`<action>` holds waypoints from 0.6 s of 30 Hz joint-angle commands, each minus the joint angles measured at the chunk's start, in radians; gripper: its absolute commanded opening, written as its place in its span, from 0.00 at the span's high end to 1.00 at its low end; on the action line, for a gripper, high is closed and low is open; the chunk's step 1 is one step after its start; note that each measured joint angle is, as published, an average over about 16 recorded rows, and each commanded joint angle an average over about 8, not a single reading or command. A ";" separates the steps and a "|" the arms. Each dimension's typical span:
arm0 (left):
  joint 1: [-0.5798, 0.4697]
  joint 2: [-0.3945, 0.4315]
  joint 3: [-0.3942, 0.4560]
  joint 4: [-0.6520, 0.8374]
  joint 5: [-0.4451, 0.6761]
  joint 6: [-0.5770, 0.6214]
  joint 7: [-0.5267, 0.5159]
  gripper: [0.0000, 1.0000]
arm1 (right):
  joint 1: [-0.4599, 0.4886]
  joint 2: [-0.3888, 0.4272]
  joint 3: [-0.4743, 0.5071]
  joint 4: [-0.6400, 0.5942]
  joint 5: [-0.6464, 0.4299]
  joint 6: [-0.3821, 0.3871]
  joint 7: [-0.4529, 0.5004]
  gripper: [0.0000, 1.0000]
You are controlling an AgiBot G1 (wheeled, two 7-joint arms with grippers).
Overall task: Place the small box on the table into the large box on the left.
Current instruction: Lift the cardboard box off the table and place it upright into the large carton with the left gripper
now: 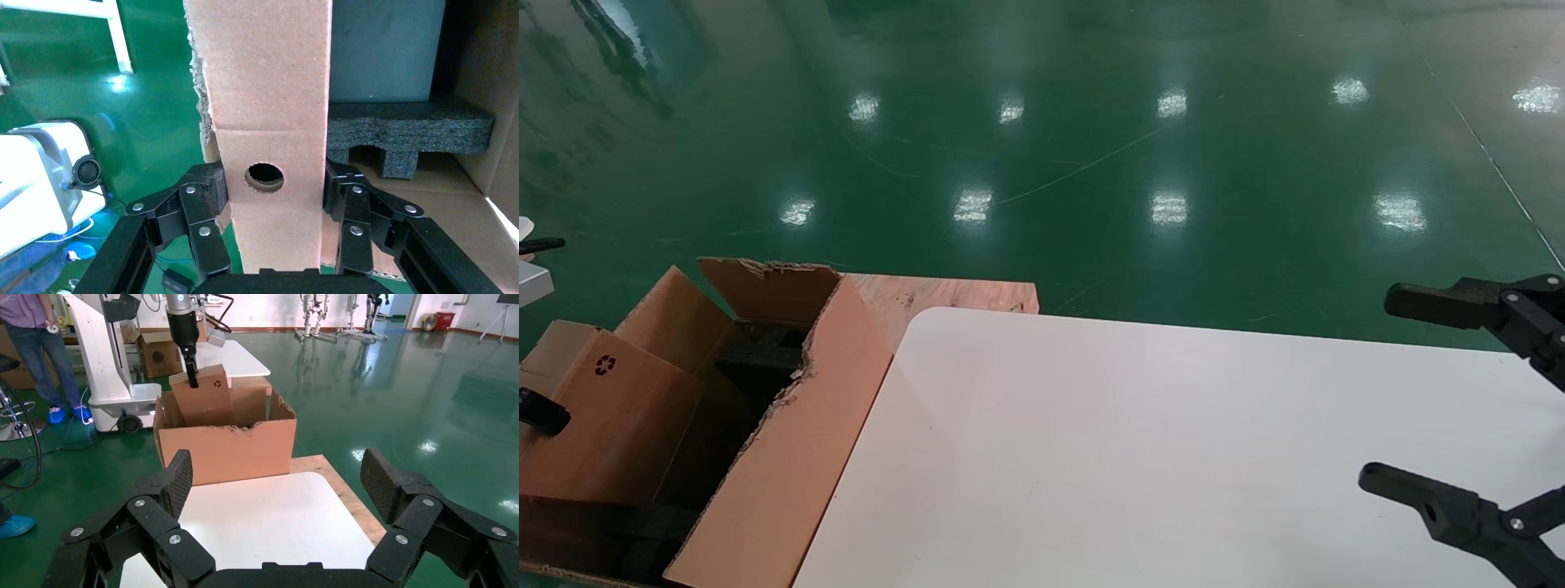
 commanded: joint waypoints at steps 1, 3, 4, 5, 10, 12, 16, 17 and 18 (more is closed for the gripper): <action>-0.004 -0.003 0.001 -0.003 0.005 0.000 -0.002 1.00 | 0.000 0.000 0.000 0.000 0.000 0.000 0.000 0.00; -0.007 -0.006 0.003 -0.006 0.006 0.003 -0.008 1.00 | 0.000 0.000 0.000 0.000 0.000 0.000 0.000 0.00; -0.007 -0.006 0.003 -0.007 0.007 0.005 -0.012 1.00 | 0.000 0.000 0.000 0.000 0.000 0.000 0.000 0.00; -0.008 -0.007 0.004 -0.009 0.008 0.007 -0.016 1.00 | 0.000 0.000 0.000 0.000 0.000 0.000 0.000 0.00; -0.013 -0.013 0.011 -0.018 0.017 0.017 -0.039 1.00 | 0.000 0.000 0.000 0.000 0.000 0.000 0.000 0.00; -0.016 -0.016 0.014 -0.021 0.024 0.019 -0.046 1.00 | 0.000 0.000 0.000 0.000 0.000 0.000 0.000 0.00; -0.021 -0.018 0.021 -0.023 0.040 0.024 -0.058 0.70 | 0.000 0.000 0.000 0.000 0.000 0.000 0.000 0.00; -0.022 -0.019 0.023 -0.022 0.043 0.026 -0.062 0.57 | 0.000 0.000 0.000 0.000 0.000 0.000 0.000 0.00; -0.023 -0.019 0.025 -0.022 0.046 0.029 -0.066 0.45 | 0.000 0.000 0.000 0.000 0.000 0.000 0.000 0.00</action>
